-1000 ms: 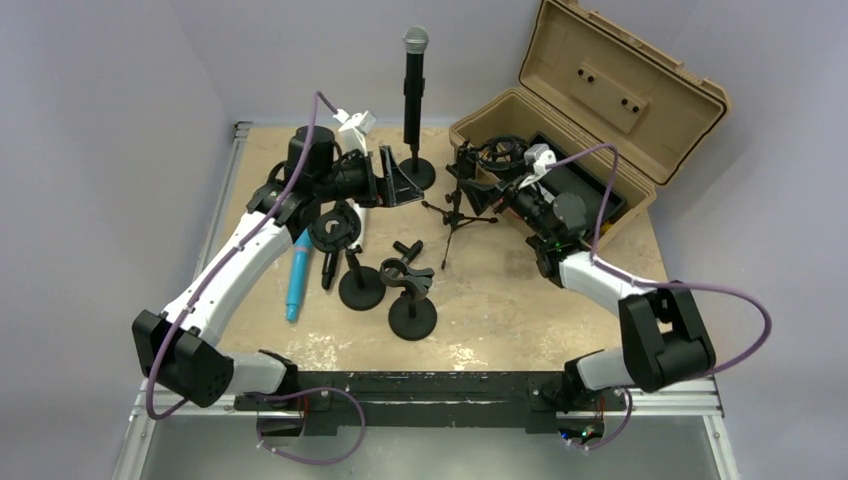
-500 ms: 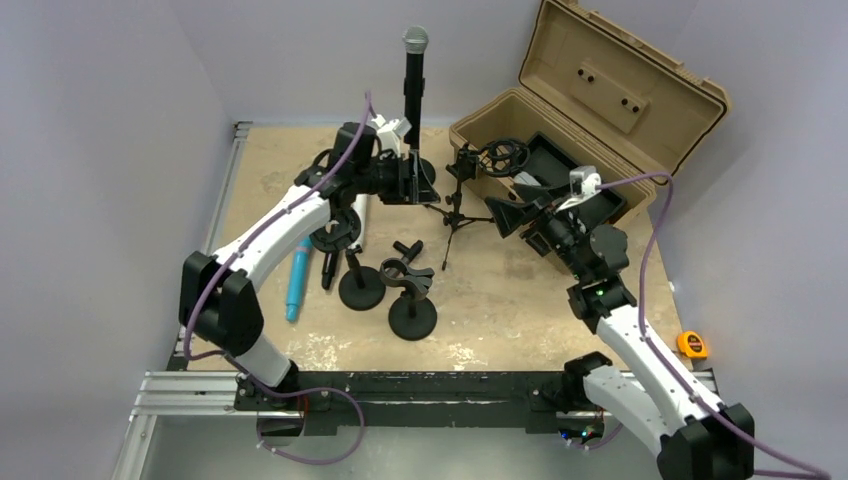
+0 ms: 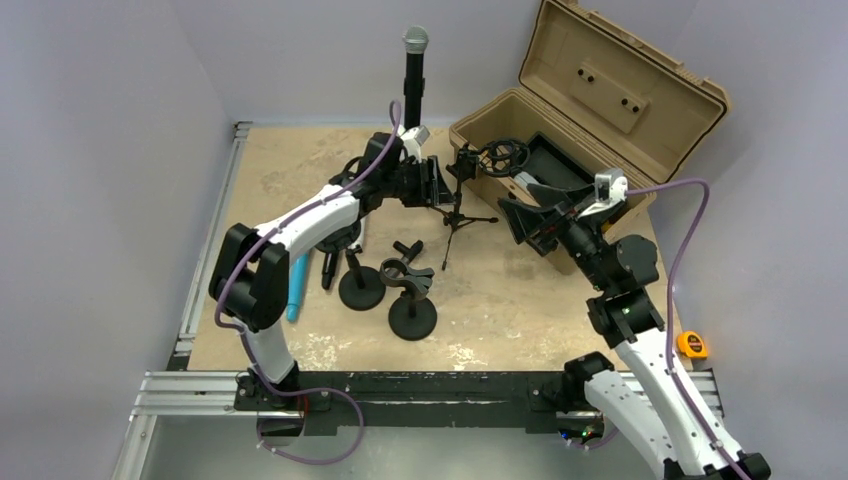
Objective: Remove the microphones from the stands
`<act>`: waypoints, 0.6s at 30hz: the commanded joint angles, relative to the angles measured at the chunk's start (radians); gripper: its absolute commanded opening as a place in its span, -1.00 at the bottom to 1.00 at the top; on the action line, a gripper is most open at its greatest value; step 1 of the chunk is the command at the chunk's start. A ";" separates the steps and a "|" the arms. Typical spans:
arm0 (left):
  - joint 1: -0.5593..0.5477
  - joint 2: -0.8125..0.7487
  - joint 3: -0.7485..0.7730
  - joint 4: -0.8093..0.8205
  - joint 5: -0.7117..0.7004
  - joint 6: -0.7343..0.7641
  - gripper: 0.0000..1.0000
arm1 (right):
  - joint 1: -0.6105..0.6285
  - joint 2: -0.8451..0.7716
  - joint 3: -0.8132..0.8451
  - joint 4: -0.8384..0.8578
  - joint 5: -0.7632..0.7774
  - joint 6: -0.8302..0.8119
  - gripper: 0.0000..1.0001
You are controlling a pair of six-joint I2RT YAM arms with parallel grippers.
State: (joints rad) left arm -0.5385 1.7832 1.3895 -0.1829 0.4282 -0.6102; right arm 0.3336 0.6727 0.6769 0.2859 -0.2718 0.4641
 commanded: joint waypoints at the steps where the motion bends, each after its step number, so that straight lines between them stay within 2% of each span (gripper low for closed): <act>1: 0.003 0.015 0.012 0.147 -0.040 -0.046 0.12 | 0.002 -0.036 0.054 -0.065 0.033 -0.008 0.60; 4: 0.002 0.033 0.003 0.167 -0.051 -0.060 0.09 | 0.002 -0.054 0.061 -0.095 0.043 -0.021 0.61; 10: -0.005 0.013 -0.097 0.338 -0.075 -0.056 -0.01 | 0.002 -0.087 0.068 -0.114 0.058 -0.025 0.60; 15: -0.037 -0.030 -0.213 0.480 -0.117 0.128 -0.02 | 0.002 -0.085 0.084 -0.128 0.059 -0.036 0.60; 18: -0.043 -0.038 -0.246 0.510 -0.118 0.219 -0.02 | 0.002 -0.087 0.093 -0.137 0.064 -0.043 0.61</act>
State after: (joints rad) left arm -0.5648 1.8057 1.1820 0.1799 0.3347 -0.5571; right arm 0.3336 0.5949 0.7166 0.1631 -0.2256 0.4438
